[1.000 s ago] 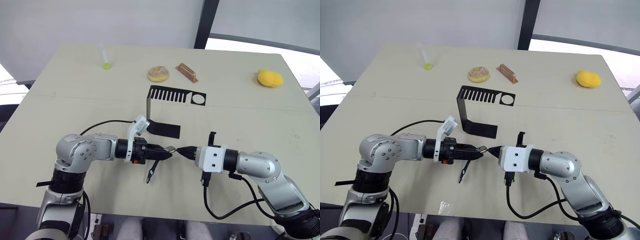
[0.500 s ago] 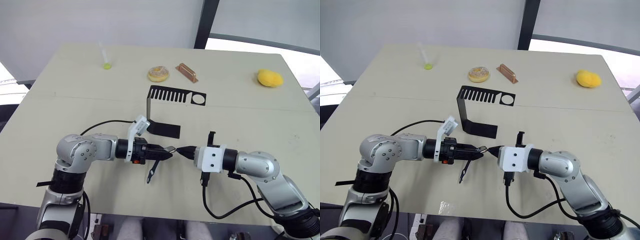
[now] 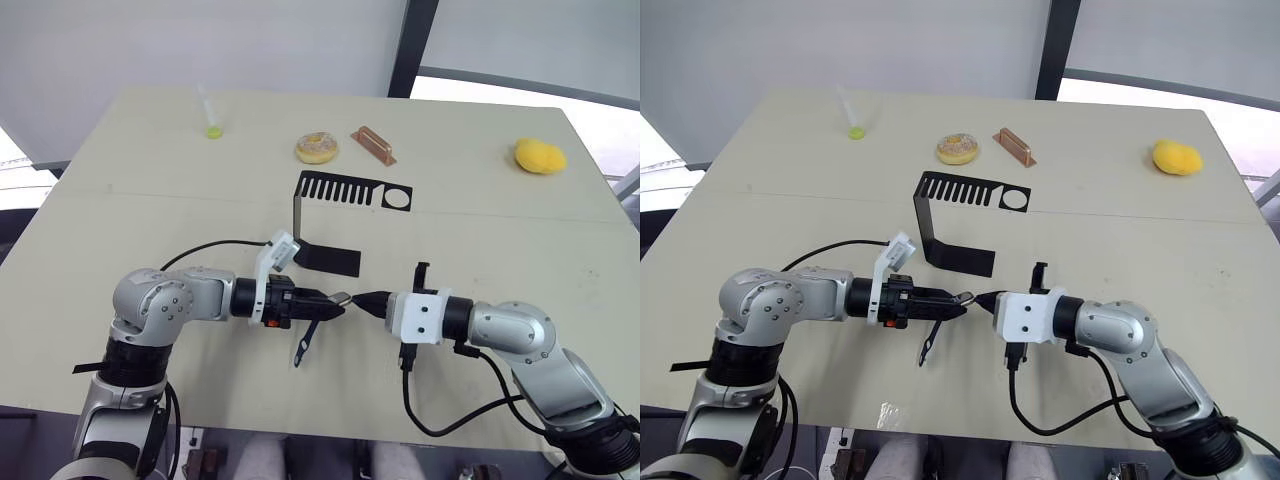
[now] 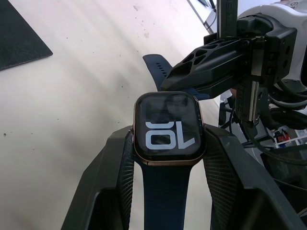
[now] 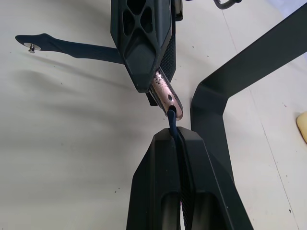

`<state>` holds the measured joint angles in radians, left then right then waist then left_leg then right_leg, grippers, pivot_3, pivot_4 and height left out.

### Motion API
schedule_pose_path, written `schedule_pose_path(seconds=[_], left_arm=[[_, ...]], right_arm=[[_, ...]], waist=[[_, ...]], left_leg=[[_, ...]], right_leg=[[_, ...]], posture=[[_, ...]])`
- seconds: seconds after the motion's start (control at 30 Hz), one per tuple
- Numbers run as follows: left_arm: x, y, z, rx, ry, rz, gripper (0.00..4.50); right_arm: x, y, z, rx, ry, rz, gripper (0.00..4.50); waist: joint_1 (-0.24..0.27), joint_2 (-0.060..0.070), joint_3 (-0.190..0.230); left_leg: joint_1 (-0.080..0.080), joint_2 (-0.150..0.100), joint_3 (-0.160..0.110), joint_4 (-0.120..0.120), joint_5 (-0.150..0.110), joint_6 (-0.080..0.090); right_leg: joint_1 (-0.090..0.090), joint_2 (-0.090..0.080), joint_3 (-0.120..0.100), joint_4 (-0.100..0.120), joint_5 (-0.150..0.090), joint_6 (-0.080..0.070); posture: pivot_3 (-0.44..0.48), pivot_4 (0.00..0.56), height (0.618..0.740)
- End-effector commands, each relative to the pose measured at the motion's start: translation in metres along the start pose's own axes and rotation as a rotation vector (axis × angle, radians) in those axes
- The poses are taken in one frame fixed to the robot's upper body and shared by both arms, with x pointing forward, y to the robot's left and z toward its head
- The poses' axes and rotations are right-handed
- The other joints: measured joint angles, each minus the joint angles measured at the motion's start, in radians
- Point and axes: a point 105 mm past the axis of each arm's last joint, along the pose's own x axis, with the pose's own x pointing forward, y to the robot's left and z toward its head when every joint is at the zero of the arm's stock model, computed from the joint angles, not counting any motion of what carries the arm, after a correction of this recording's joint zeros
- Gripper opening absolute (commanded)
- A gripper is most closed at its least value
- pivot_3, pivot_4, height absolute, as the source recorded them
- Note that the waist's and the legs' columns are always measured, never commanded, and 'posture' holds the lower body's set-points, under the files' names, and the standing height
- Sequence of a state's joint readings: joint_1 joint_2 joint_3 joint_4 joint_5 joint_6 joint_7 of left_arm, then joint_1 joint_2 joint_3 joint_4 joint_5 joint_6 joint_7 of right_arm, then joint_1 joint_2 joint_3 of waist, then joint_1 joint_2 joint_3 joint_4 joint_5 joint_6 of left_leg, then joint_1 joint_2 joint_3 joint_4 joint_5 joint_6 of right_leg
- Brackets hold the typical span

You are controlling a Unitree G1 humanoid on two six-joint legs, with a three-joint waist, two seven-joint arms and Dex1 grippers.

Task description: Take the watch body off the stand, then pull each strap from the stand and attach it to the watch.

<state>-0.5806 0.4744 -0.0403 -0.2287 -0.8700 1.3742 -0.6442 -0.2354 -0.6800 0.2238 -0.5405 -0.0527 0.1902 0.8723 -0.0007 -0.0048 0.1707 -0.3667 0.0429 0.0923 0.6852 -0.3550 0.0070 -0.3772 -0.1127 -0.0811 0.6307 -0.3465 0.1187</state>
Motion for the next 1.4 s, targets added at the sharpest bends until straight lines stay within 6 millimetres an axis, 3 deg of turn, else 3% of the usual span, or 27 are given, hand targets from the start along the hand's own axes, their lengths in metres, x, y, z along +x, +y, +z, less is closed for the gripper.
schedule_pose_path(seconds=[0.03,1.03,1.4], left_arm=[[0.013,-0.023,-0.003,0.052,0.036,-0.110,1.59],[0.014,-0.022,-0.002,0.053,0.033,-0.098,1.59],[0.008,0.008,0.003,0.080,-0.001,0.104,1.59]], right_arm=[[0.005,-0.005,0.021,-0.047,-0.083,-0.018,0.00],[0.010,-0.003,0.021,-0.050,-0.084,-0.008,0.00],[0.001,-0.002,0.019,-0.061,-0.068,-0.013,0.00]], waist=[[0.000,0.000,0.000],[0.000,0.000,0.000],[0.000,0.000,0.000]], left_leg=[[0.000,0.000,0.000,0.000,0.000,0.000],[0.000,0.000,0.000,0.000,0.000,0.000],[0.000,0.000,0.000,0.000,0.000,0.000]], right_leg=[[0.000,0.000,0.000,0.000,0.000,0.000],[0.000,0.000,0.000,0.000,0.000,0.000],[0.000,0.000,0.000,0.000,0.000,0.000]], posture=[[0.000,0.150,0.740],[0.000,0.150,0.740],[0.000,0.150,0.740]])
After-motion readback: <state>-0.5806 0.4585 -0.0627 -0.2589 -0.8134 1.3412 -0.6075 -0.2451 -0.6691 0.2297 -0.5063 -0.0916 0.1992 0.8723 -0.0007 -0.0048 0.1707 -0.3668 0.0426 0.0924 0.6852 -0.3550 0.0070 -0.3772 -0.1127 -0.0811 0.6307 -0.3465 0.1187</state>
